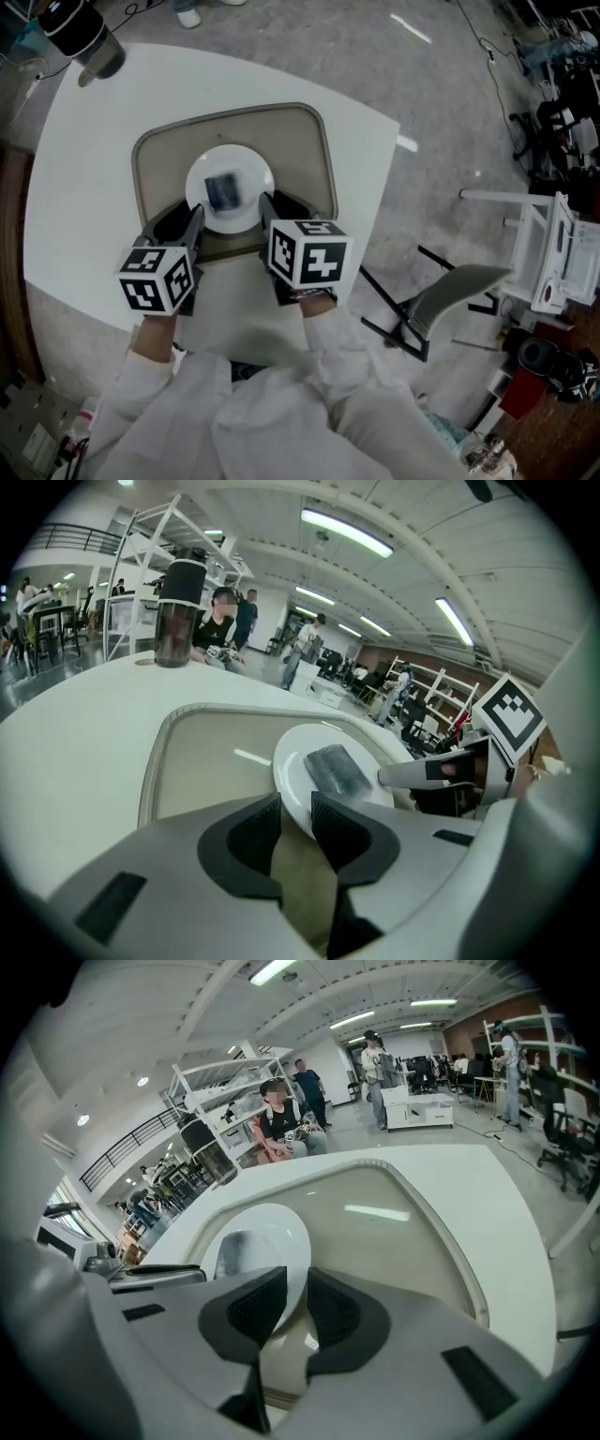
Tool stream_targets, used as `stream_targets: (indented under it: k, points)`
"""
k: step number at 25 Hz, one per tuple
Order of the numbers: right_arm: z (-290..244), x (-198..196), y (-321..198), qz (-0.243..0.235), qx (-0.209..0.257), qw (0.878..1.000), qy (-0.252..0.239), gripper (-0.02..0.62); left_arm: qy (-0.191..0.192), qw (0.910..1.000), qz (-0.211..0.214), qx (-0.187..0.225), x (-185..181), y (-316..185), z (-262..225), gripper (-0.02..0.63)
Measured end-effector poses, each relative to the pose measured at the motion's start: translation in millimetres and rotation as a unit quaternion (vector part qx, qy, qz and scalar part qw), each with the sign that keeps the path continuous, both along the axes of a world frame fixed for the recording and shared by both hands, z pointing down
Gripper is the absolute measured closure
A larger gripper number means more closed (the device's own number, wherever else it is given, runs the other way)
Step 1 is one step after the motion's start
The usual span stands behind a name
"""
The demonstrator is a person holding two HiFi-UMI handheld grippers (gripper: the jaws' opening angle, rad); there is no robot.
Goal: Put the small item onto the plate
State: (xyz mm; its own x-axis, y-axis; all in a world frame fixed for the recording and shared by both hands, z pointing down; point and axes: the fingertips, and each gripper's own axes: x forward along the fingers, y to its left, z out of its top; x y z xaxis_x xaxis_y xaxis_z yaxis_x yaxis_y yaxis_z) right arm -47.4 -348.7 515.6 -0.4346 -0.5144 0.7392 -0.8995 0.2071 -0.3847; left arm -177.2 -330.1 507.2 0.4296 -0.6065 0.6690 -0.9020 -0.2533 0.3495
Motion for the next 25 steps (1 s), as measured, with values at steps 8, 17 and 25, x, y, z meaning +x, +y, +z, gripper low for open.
stream_targets:
  k: [8,17,25]
  points:
    - [5,-1,-1,-0.027,-0.003,0.999,0.03,0.52,-0.011,0.9999,0.007,-0.002,1,-1,2,0.517]
    - [2,-3,-2,-0.071,0.028,0.993,0.085,0.518,-0.012,0.9996,0.024,0.003,0,-2,2,0.511]
    - [-8,-4,-1,-0.066,0.043,0.994,0.077,0.518,0.004,1.0,-0.001,0.006,-3,0,-4,0.511]
